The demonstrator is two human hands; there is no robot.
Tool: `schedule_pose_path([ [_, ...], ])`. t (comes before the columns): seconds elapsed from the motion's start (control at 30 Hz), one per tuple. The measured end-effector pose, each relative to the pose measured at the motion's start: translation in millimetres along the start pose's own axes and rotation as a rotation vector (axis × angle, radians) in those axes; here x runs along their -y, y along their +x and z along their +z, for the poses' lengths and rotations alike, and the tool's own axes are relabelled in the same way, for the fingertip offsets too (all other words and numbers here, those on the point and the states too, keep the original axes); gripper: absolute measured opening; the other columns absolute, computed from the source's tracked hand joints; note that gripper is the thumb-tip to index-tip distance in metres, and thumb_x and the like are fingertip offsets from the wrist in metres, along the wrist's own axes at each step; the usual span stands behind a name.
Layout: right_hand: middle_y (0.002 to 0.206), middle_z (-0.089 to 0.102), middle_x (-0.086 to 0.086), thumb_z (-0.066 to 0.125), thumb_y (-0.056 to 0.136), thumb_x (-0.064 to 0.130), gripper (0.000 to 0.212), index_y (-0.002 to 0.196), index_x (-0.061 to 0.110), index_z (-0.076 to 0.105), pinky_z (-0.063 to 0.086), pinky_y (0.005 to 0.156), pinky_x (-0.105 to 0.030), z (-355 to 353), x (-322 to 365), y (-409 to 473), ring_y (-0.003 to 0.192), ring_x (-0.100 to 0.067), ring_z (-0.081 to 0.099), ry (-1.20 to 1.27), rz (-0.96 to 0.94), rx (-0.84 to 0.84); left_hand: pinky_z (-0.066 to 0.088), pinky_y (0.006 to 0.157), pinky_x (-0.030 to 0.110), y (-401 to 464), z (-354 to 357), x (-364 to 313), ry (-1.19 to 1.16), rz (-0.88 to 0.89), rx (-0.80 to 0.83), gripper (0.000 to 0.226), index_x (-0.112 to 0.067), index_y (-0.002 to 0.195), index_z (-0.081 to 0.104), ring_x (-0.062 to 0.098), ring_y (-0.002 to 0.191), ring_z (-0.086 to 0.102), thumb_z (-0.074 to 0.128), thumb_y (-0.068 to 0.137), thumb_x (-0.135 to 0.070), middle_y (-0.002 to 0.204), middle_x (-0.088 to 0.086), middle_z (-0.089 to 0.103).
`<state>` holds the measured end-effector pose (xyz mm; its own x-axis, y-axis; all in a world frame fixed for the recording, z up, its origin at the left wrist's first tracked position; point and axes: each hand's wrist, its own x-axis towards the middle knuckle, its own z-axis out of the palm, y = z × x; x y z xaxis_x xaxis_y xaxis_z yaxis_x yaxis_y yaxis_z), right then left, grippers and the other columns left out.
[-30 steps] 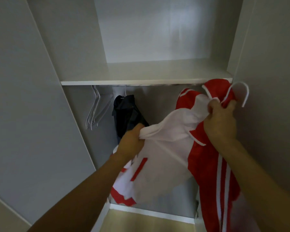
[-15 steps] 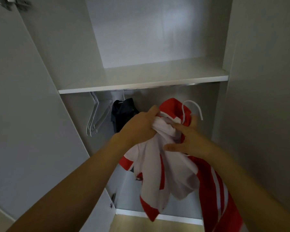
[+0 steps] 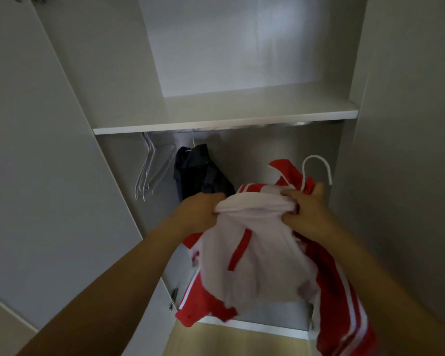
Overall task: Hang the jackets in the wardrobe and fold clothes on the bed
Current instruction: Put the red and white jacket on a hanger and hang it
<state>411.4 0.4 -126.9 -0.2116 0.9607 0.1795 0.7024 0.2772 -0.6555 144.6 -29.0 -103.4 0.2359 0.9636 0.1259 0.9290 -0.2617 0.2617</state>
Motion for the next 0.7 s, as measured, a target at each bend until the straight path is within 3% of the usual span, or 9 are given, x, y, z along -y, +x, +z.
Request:
schedule_pose_path([
  [0.1, 0.141, 0.005, 0.016, 0.074, 0.063, 0.064, 0.085, 0.138, 0.048, 0.038, 0.039, 0.105, -0.040, 5, 0, -7, 0.121, -0.029, 0.046, -0.065, -0.059, 0.138, 0.042, 0.073, 0.026, 9, -21, -18, 0.182, 0.133, 0.072, 0.011, -0.021, 0.098, 0.060, 0.012, 0.085, 0.057, 0.056, 0.090, -0.016, 0.094, -0.004, 0.065],
  [0.17, 0.138, 0.001, 0.027, 0.065, 0.051, 0.083, 0.089, 0.131, 0.055, 0.037, 0.042, 0.100, -0.039, 17, 7, -7, 0.109, -0.022, 0.049, -0.094, -0.110, 0.172, 0.045, 0.075, 0.026, 21, -30, -34, 0.218, 0.178, 0.102, 0.014, -0.022, 0.100, 0.061, 0.012, 0.086, 0.058, 0.056, 0.089, -0.015, 0.094, -0.007, 0.063],
  [0.23, 0.139, 0.008, 0.020, 0.065, 0.059, 0.076, 0.069, 0.120, 0.046, 0.052, 0.045, 0.093, -0.031, 29, 8, -4, 0.097, -0.015, 0.050, -0.059, -0.111, 0.157, 0.041, 0.070, 0.023, 30, -34, -47, 0.237, 0.198, 0.123, 0.016, -0.022, 0.100, 0.060, 0.014, 0.085, 0.059, 0.056, 0.087, -0.013, 0.090, -0.008, 0.060],
  [0.33, 0.118, 0.038, 0.006, 0.067, 0.082, 0.035, 0.004, 0.086, 0.036, 0.067, 0.047, 0.080, -0.027, 31, 5, 0, 0.095, -0.018, 0.057, 0.262, -0.018, 0.082, 0.040, 0.065, 0.017, 32, -37, -41, 0.161, 0.173, 0.121, 0.031, -0.023, 0.113, 0.057, 0.007, 0.080, 0.054, 0.061, 0.083, -0.017, 0.093, -0.011, 0.056],
  [0.4, 0.106, 0.042, 0.004, 0.065, 0.083, 0.019, 0.018, 0.074, 0.035, 0.067, 0.043, 0.073, -0.023, 28, 3, -1, 0.095, -0.018, 0.057, 0.422, 0.022, 0.040, 0.042, 0.067, 0.017, 25, -31, -29, 0.020, 0.126, 0.104, 0.034, -0.024, 0.113, 0.055, 0.008, 0.083, 0.055, 0.065, 0.082, -0.019, 0.098, -0.011, 0.057],
  [0.47, 0.105, 0.042, -0.001, 0.065, 0.083, 0.015, 0.021, 0.073, 0.033, 0.066, 0.041, 0.071, -0.021, 25, 3, -5, 0.090, -0.016, 0.056, 0.421, 0.013, 0.051, 0.039, 0.068, 0.013, 20, -19, -19, -0.097, 0.075, 0.064, 0.032, -0.027, 0.108, 0.055, 0.008, 0.087, 0.056, 0.068, 0.081, -0.016, 0.097, -0.012, 0.056],
  [0.57, 0.104, 0.035, 0.010, 0.070, 0.080, 0.026, 0.019, 0.084, 0.042, 0.061, 0.046, 0.081, -0.024, 22, 1, -12, 0.090, -0.007, 0.052, 0.278, -0.026, 0.183, 0.043, 0.073, 0.019, 18, -7, -17, -0.023, 0.100, 0.096, 0.023, -0.021, 0.103, 0.062, 0.012, 0.089, 0.060, 0.066, 0.082, -0.015, 0.094, -0.010, 0.059],
  [0.63, 0.107, 0.030, 0.014, 0.078, 0.074, 0.038, 0.037, 0.101, 0.053, 0.057, 0.043, 0.089, -0.025, 20, 3, -15, 0.095, -0.004, 0.048, 0.277, -0.025, 0.252, 0.045, 0.070, 0.021, 23, -7, -24, 0.045, 0.176, 0.148, 0.016, -0.022, 0.096, 0.063, 0.010, 0.082, 0.060, 0.064, 0.081, -0.015, 0.089, -0.010, 0.061],
  [0.7, 0.114, 0.030, 0.012, 0.079, 0.073, 0.044, 0.041, 0.100, 0.061, 0.054, 0.039, 0.089, -0.024, 21, 9, -15, 0.097, -0.003, 0.046, 0.275, -0.046, 0.261, 0.047, 0.066, 0.019, 28, -9, -33, 0.075, 0.228, 0.156, 0.013, -0.020, 0.094, 0.062, 0.007, 0.078, 0.060, 0.064, 0.081, -0.018, 0.087, -0.009, 0.063],
])
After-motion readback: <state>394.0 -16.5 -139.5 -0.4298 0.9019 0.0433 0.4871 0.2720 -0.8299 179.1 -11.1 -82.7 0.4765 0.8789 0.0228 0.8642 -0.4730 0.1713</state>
